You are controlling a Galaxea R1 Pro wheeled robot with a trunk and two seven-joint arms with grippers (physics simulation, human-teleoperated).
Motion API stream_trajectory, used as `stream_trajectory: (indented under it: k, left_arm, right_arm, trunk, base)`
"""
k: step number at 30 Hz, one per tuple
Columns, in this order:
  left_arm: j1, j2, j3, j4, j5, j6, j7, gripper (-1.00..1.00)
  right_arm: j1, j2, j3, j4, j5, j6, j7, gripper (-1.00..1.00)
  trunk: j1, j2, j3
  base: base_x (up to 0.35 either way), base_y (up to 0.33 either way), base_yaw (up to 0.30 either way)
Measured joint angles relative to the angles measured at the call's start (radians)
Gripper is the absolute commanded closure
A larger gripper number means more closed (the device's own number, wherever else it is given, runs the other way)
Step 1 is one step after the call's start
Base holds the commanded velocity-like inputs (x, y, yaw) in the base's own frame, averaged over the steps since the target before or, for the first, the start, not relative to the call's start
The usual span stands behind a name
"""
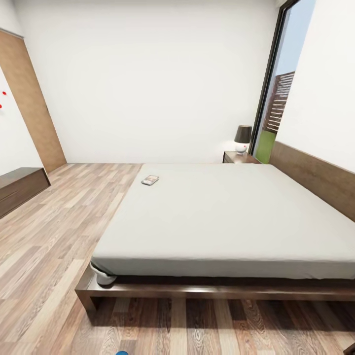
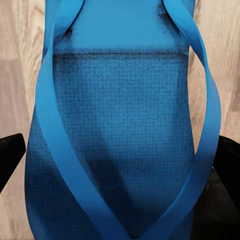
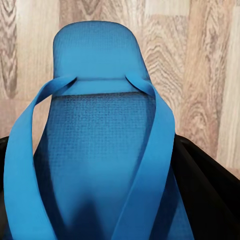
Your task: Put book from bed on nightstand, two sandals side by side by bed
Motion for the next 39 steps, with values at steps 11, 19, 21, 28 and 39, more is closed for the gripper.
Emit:
stream_trajectory:
  k: [11,19,21,28,39]
  left_arm:
    - [-0.001,0.001,-0.001,-0.008,0.0,-0.003,0.0,1.0]
    - [-0.001,0.001,-0.002,-0.039,0.0,-0.006,0.001,1.0]
    - [-0.001,0.001,-0.002,-0.046,0.0,-0.02,0.001,1.0]
    - [-0.001,0.001,-0.003,-0.053,-0.001,-0.049,0.001,1.0]
    - [-0.001,0.001,-0.002,-0.054,-0.001,-0.069,0.003,1.0]
  right_arm:
    - [0.0,-0.004,0.0,-0.004,0.001,-0.036,0.0,1.0]
    - [0.0,-0.008,0.012,-0.075,0.002,-0.039,0.0,1.0]
    - [0.0,-0.009,0.014,-0.096,0.002,-0.039,0.0,1.0]
    - [0.0,-0.018,0.015,-0.153,0.002,-0.04,0.0,1.0]
    - [0.0,-0.031,0.015,-0.218,0.002,-0.04,0.001,1.0]
  trunk:
    - [0.042,-0.077,-0.034]
    - [0.073,-0.133,-0.059]
    - [0.081,-0.147,-0.066]
    - [0.088,-0.161,-0.072]
    - [0.088,-0.161,-0.072]
  base:
    - [0.0,0.0,0.0]
    - [0.0,0.0,0.0]
    - [0.0,0.0,0.0]
    - [0.0,0.0,0.0]
    - [0.0,0.0,0.0]
